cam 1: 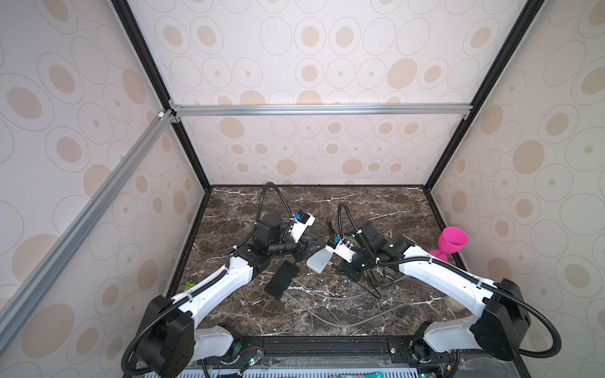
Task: Insert the plug into the switch port
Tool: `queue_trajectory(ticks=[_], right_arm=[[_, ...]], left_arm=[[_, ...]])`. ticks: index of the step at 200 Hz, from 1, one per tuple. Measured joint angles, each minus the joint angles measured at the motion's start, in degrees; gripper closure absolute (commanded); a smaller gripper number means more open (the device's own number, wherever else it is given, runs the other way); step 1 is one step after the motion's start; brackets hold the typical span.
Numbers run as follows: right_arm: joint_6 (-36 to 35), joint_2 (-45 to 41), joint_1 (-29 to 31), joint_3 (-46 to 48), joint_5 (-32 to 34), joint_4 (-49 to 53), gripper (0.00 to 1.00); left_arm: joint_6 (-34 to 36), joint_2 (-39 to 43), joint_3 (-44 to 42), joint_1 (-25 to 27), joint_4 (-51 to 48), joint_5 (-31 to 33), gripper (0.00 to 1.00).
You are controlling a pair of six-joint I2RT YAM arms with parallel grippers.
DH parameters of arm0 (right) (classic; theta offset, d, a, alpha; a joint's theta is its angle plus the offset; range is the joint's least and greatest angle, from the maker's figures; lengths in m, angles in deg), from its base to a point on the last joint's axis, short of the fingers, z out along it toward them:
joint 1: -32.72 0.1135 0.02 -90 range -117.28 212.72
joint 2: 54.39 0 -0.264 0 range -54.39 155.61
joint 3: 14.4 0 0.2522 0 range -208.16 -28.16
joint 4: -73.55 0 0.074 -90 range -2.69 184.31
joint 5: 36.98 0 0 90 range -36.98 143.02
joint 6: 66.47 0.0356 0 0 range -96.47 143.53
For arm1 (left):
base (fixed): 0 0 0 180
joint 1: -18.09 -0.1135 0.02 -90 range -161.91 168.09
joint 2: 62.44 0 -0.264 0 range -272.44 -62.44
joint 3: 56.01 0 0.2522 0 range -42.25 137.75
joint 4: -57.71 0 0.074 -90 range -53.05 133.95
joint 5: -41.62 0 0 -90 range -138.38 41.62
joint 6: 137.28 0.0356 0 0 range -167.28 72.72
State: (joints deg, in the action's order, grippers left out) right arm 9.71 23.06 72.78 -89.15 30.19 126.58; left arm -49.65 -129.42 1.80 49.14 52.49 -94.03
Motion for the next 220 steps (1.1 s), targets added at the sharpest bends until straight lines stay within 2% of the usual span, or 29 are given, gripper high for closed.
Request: queue_trajectory(ticks=[32,69,131,170,220], right_arm=[[-3.1,-5.27,0.0,-0.72,-5.79,2.34,1.0],[-3.67,-8.57,0.31,-4.33,-10.05,2.29,1.0],[-5.11,-6.49,1.92,-7.23,-11.34,2.91,1.0],[-6.4,-7.1,2.75,-6.29,-11.89,3.15,1.0],[-6.93,-7.63,2.75,-5.11,-11.67,3.23,1.0]], left_arm=[[14.05,5.64,-3.56,1.42,-1.73,-7.52,0.55],[20.76,5.62,-3.54,3.17,-4.68,-10.88,0.59],[21.2,4.61,-2.4,4.94,-4.74,-11.61,0.6],[19.1,3.32,-2.23,4.96,-4.68,-12.2,0.65],[16.26,2.8,-1.86,4.98,-2.64,-14.8,0.66]])
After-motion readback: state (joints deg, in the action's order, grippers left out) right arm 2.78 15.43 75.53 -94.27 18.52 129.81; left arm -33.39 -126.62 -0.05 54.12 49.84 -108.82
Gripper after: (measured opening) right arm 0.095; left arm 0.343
